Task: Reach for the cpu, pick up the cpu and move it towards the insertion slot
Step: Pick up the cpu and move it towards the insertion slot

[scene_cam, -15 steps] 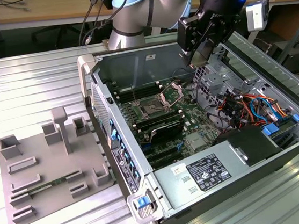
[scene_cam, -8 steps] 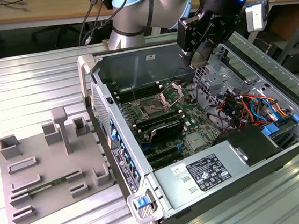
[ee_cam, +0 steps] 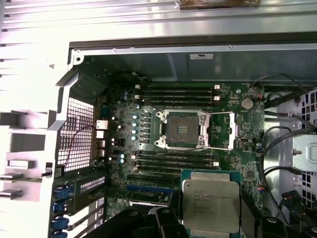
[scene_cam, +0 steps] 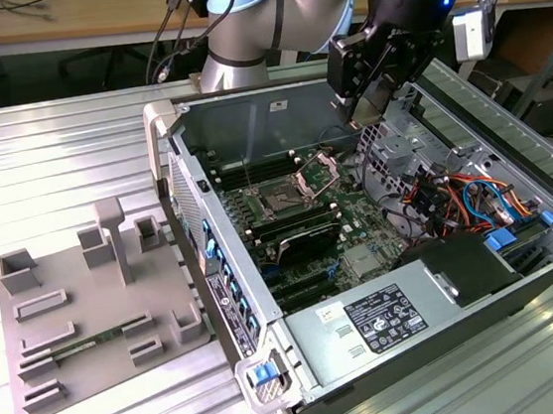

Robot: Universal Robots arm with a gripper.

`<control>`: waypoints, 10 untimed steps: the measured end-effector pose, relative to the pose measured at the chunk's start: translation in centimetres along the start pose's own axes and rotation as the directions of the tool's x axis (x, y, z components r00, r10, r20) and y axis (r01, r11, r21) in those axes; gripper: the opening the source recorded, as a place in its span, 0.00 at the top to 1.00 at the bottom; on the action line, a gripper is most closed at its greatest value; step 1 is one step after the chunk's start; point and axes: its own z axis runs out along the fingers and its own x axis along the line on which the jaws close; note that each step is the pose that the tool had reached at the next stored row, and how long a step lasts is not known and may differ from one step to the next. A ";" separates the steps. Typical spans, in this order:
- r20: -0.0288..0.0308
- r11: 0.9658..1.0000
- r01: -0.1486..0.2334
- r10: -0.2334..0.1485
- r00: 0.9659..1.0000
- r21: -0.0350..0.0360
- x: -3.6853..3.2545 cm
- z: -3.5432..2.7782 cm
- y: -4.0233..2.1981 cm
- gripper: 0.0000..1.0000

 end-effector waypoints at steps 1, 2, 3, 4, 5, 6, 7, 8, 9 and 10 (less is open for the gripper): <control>0.000 1.000 0.000 0.000 1.000 0.000 0.00 0.02 0.00 0.45; 0.000 1.000 0.000 0.000 1.000 0.000 0.00 0.05 0.00 0.45; 0.000 1.000 0.000 0.000 1.000 0.000 0.00 0.09 -0.01 0.45; 0.000 1.000 0.000 0.000 1.000 0.000 0.00 0.13 -0.01 0.45; 0.000 1.000 0.000 0.000 1.000 0.000 0.00 0.16 -0.01 0.45; 0.000 1.000 0.000 0.000 1.000 0.000 0.00 0.18 -0.02 0.45; 0.000 1.000 0.000 0.000 1.000 0.000 0.00 0.20 -0.02 0.45; 0.000 1.000 0.000 0.000 1.000 0.000 0.00 0.22 -0.02 0.45; 0.000 1.000 0.000 0.000 1.000 0.000 0.00 0.25 -0.02 0.45; 0.000 1.000 0.000 0.000 1.000 0.000 0.00 0.28 -0.03 0.45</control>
